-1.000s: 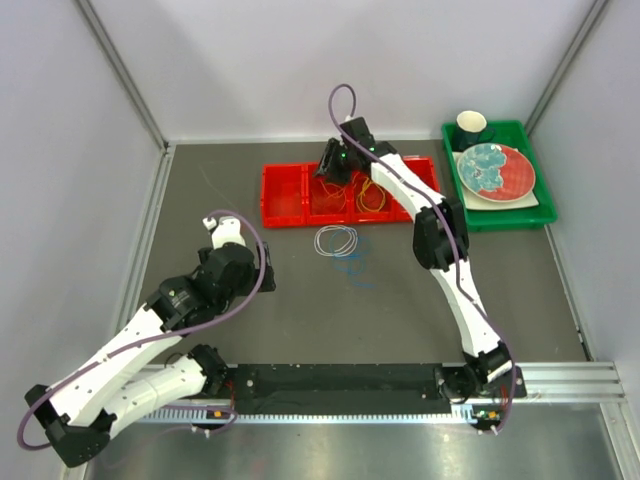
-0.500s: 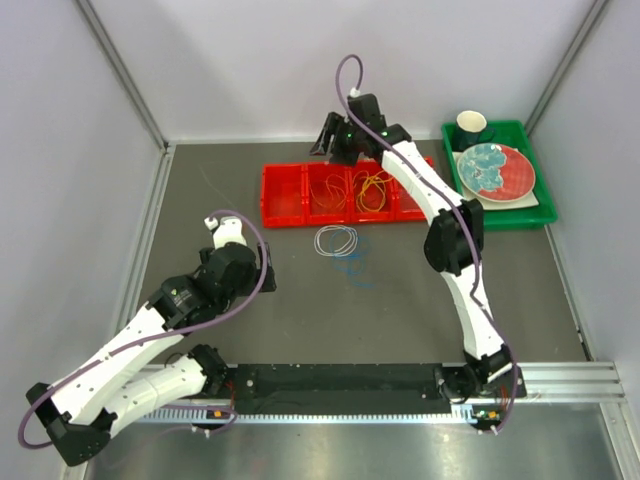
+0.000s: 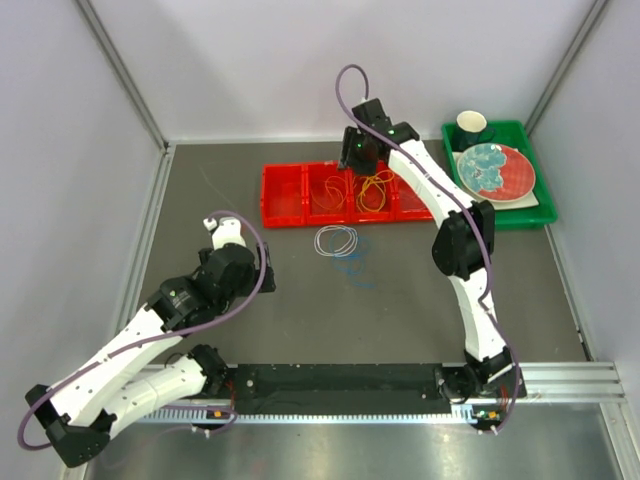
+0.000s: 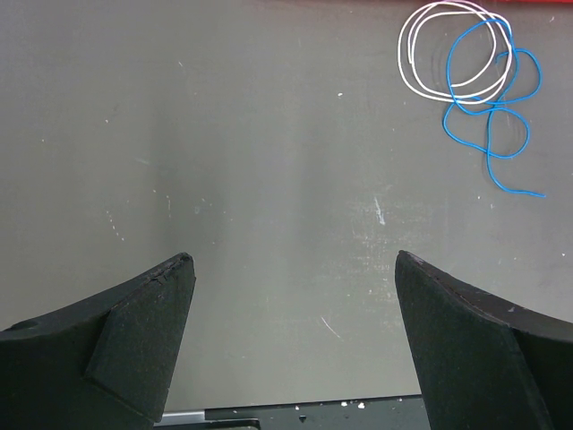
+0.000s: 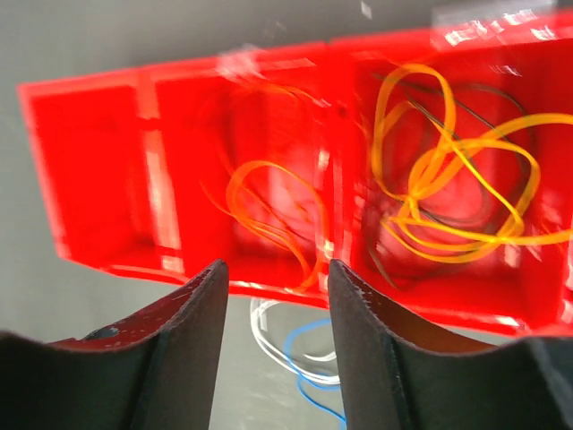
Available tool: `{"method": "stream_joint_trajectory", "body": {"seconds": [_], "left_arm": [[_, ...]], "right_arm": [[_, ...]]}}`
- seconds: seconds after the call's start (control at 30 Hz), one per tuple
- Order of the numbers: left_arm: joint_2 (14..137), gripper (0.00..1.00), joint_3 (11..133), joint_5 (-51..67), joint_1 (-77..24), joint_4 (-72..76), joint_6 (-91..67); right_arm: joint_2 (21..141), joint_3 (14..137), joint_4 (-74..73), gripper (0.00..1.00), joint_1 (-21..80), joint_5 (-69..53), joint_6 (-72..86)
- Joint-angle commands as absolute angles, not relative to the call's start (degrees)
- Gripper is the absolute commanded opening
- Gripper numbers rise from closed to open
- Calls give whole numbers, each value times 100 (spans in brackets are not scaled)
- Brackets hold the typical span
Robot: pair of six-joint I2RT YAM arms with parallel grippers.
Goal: Untangle the cables
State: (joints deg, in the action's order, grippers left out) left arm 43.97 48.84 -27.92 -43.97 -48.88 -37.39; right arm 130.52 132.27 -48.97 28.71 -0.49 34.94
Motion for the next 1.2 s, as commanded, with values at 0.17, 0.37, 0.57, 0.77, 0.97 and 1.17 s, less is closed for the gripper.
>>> {"method": "stream_joint_trajectory", "body": {"seconds": [0.17, 0.37, 0.57, 0.77, 0.97, 1.17], "left_arm": [[4342, 96, 4852, -2795, -4403, -4728, -3727], [4272, 96, 4852, -2769, -4412, -4737, -3762], [4289, 96, 4860, -2742, -4412, -4737, -3744], [4289, 96, 4860, -2733, -4412, -4729, -3744], [4307, 96, 4852, -2742, -4412, -4720, -3735], [4307, 96, 4852, -2742, -4412, -4729, -3727]], "right_arm": [[12841, 12701, -5045, 47, 2892, 229, 3261], [12999, 12691, -4957, 47, 2953, 141, 3313], [13122, 12797, -4860, 47, 2997, 53, 3401], [13315, 12973, -4852, 47, 3006, 26, 3454], [13394, 13060, -4711, 47, 3006, -202, 3533], [13553, 13245, -4729, 46, 3015, -316, 3560]]}}
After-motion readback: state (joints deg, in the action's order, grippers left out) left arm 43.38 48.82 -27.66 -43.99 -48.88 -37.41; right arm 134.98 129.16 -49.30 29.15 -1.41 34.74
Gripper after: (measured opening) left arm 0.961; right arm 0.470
